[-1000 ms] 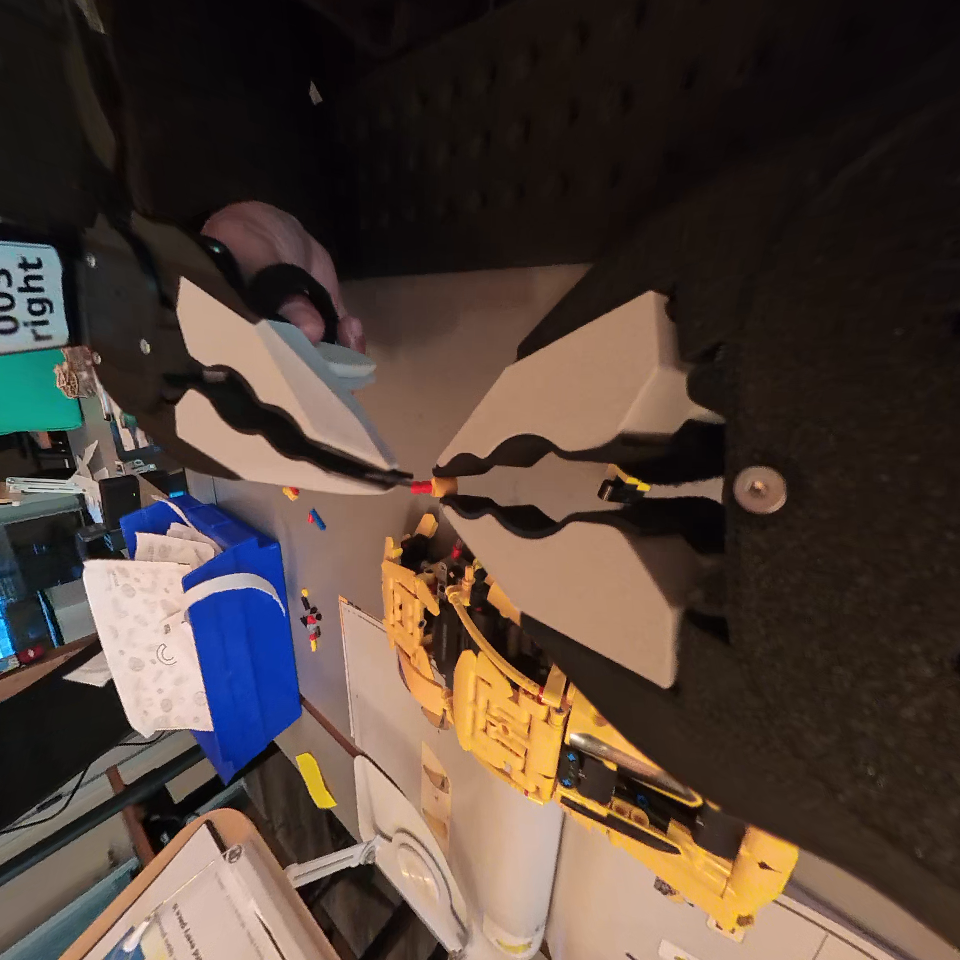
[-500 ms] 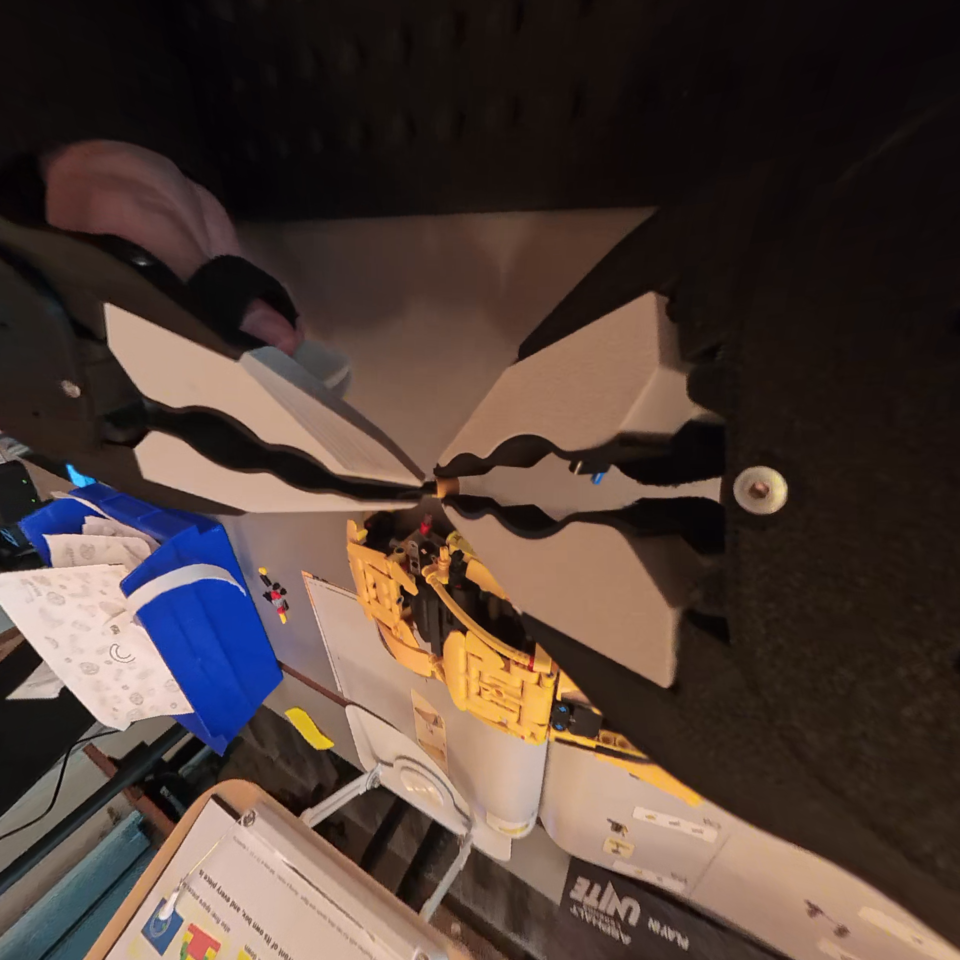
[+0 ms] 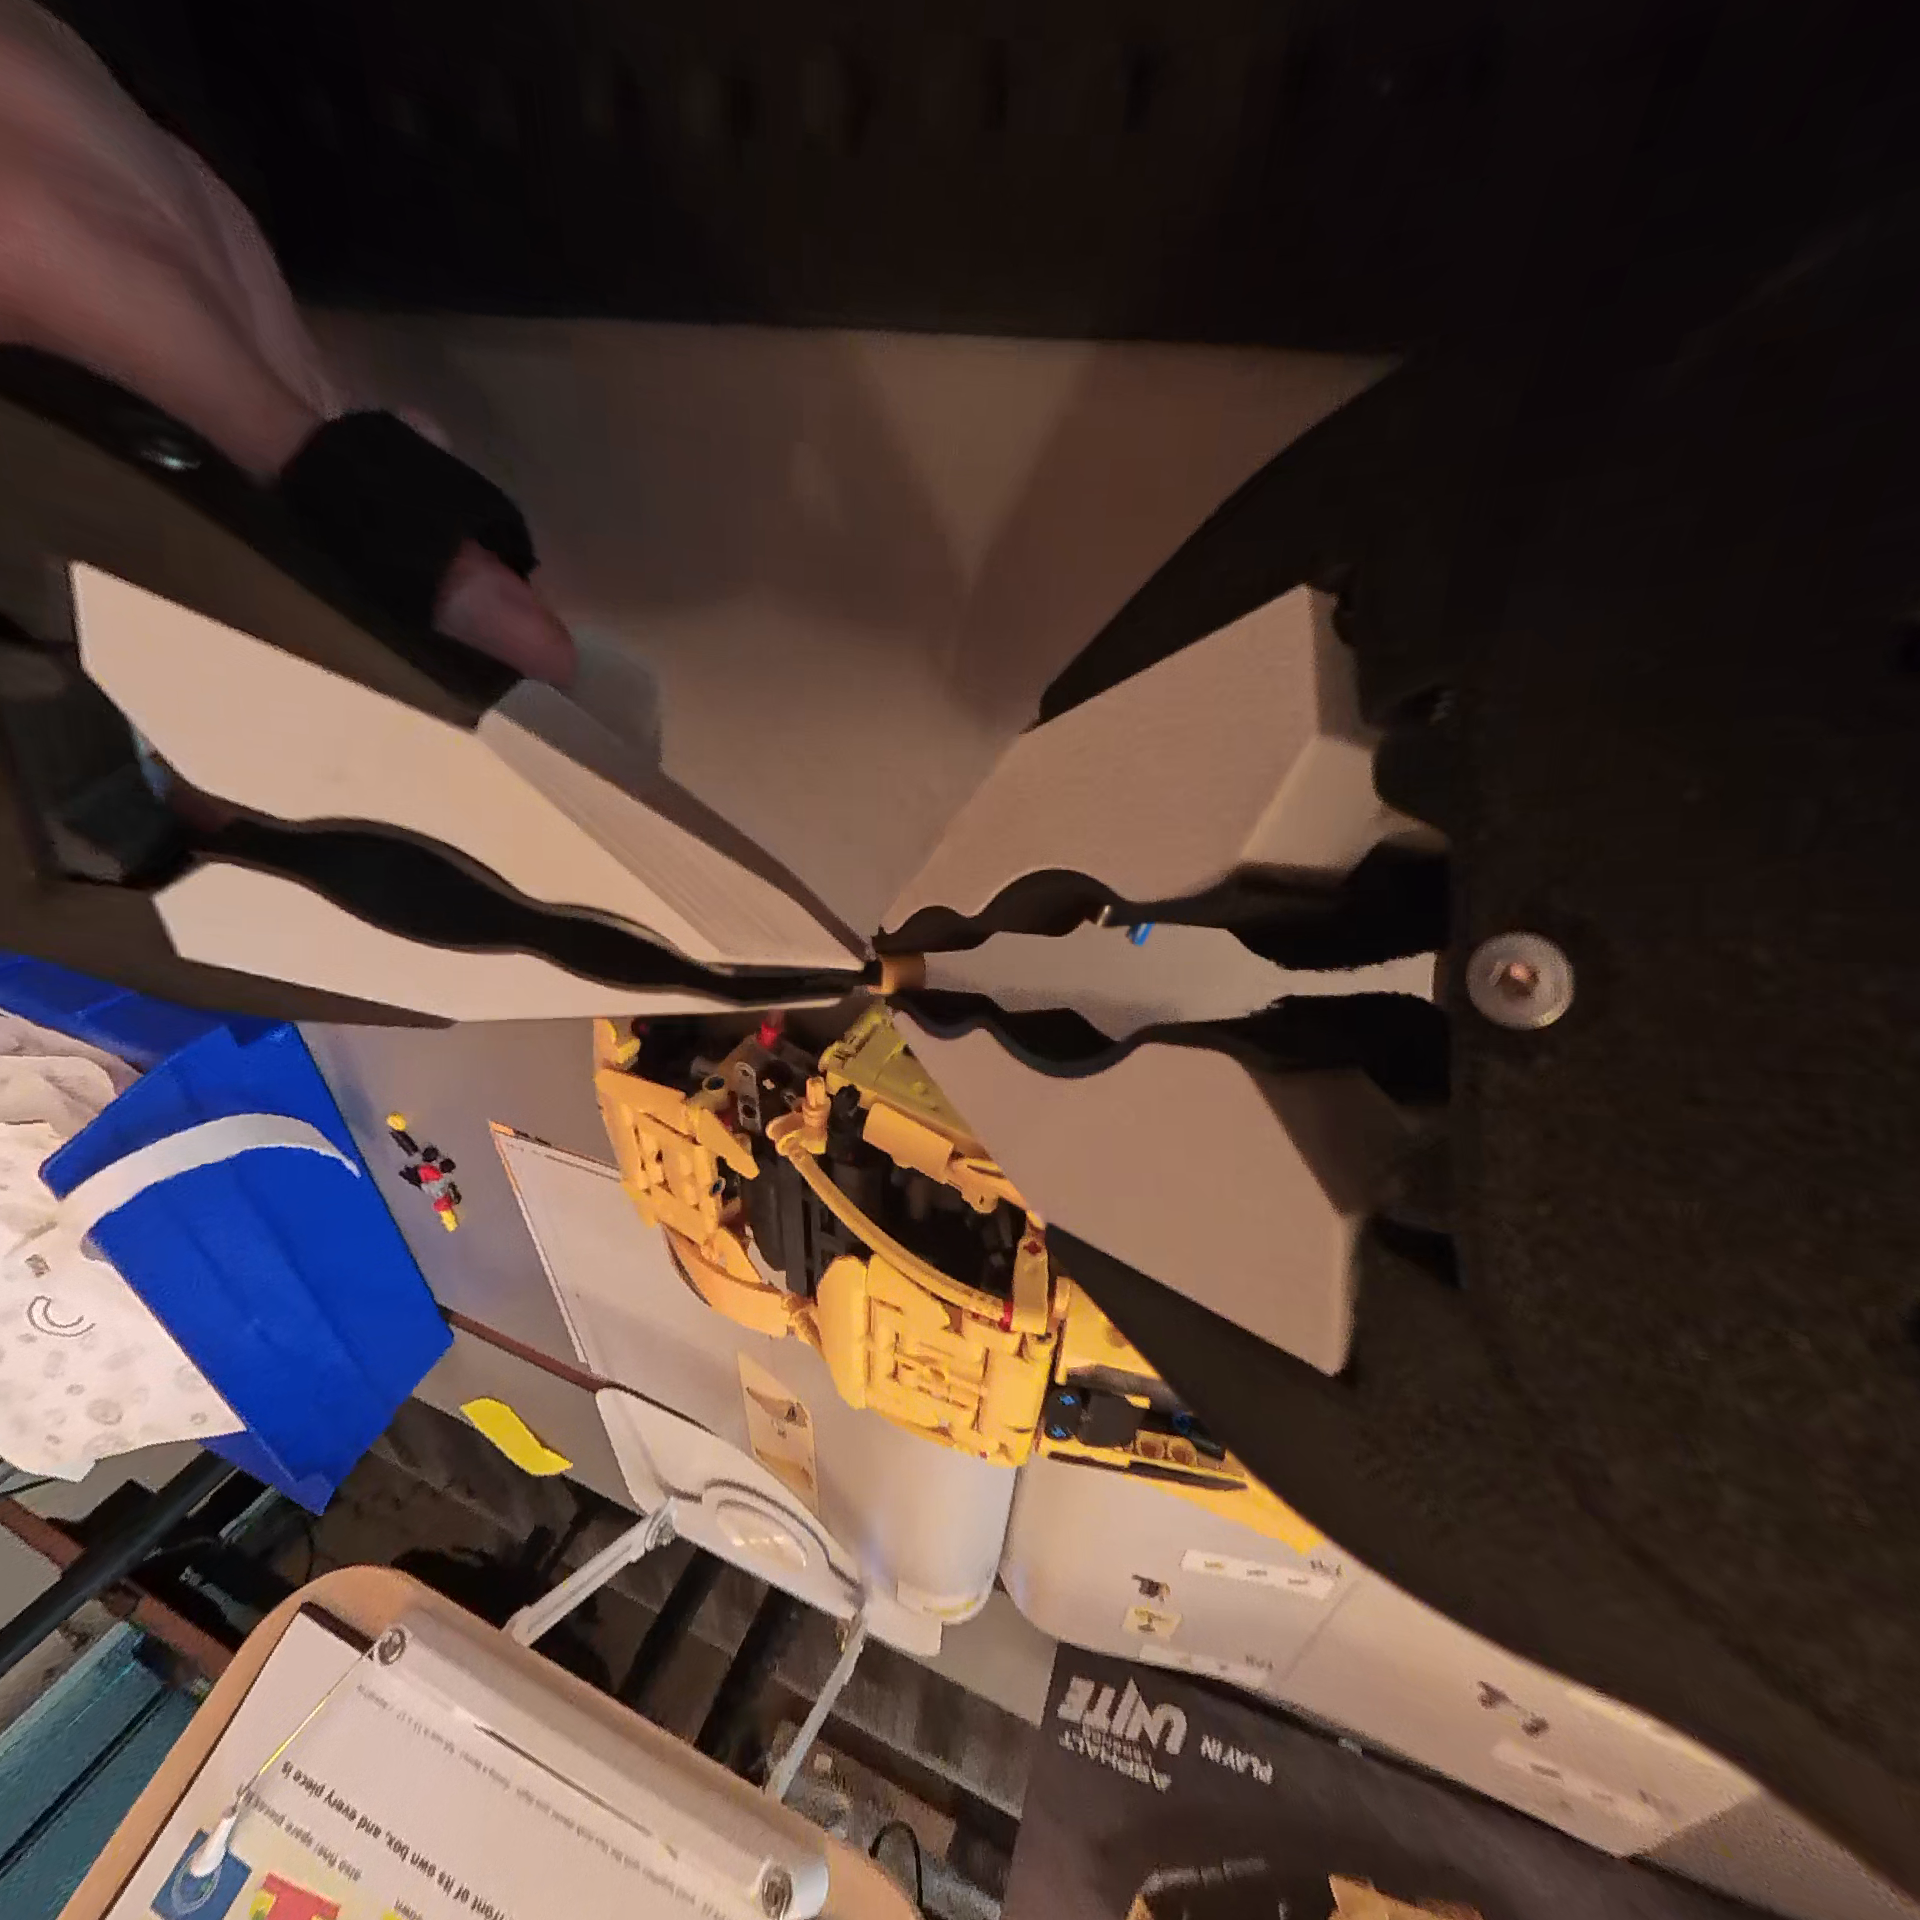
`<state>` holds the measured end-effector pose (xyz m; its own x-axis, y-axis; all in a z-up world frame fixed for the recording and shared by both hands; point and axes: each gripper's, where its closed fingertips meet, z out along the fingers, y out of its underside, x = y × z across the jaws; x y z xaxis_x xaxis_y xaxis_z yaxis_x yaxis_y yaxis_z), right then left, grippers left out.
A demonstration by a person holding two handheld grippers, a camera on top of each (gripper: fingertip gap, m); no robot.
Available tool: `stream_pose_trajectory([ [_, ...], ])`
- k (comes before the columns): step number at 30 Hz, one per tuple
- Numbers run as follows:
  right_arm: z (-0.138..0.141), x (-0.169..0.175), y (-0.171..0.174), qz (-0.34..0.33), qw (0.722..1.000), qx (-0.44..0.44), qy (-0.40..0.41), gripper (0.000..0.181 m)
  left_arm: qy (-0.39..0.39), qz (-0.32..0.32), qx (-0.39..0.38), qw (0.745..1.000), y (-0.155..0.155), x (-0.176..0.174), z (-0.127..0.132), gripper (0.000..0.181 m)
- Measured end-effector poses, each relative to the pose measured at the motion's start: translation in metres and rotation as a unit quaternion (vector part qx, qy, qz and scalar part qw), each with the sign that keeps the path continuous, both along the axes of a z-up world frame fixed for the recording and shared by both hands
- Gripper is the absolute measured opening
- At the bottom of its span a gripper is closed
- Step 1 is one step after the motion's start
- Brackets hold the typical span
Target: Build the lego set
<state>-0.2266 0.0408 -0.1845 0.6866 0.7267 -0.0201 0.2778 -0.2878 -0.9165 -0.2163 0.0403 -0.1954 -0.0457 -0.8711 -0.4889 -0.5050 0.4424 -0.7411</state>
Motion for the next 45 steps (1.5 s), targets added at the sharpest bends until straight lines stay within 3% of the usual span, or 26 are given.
stream_pose_trajectory([
  [4,-0.002,-0.001,0.003,-0.012,0.999,0.016,-0.036,0.004,0.009,0.006,0.024,1.000,0.003,-0.001,-0.002,0.005],
  [7,0.003,0.000,0.001,0.004,0.995,0.067,-0.074,0.003,-0.011,-0.007,-0.005,1.000,0.001,0.000,0.002,0.006],
  [10,-0.002,0.001,-0.002,0.026,0.987,0.098,-0.123,0.003,-0.001,-0.018,0.019,1.000,-0.002,0.000,-0.002,0.006],
  [17,-0.011,0.003,-0.011,0.068,0.989,0.080,-0.107,0.004,0.021,-0.043,0.045,0.998,-0.009,0.001,-0.012,0.006],
  [24,-0.025,0.003,-0.016,0.091,0.962,0.127,-0.223,0.004,0.066,-0.051,0.098,0.992,-0.015,0.001,-0.026,0.006],
  [27,-0.023,0.002,-0.018,0.094,0.967,0.118,-0.203,0.004,0.066,-0.051,0.102,0.991,-0.016,0.000,-0.024,0.006],
  [31,-0.028,0.002,-0.022,0.100,0.989,0.015,-0.111,0.004,0.081,-0.056,0.132,0.986,-0.020,0.001,-0.029,0.006],
  [39,-0.023,0.001,-0.014,0.058,0.989,0.025,-0.132,0.004,0.071,-0.033,0.125,0.989,-0.013,0.001,-0.023,0.005],
  [45,-0.010,0.000,-0.014,0.053,0.998,-0.009,-0.025,0.004,0.036,-0.038,0.097,0.994,-0.014,0.002,-0.013,0.006],
])
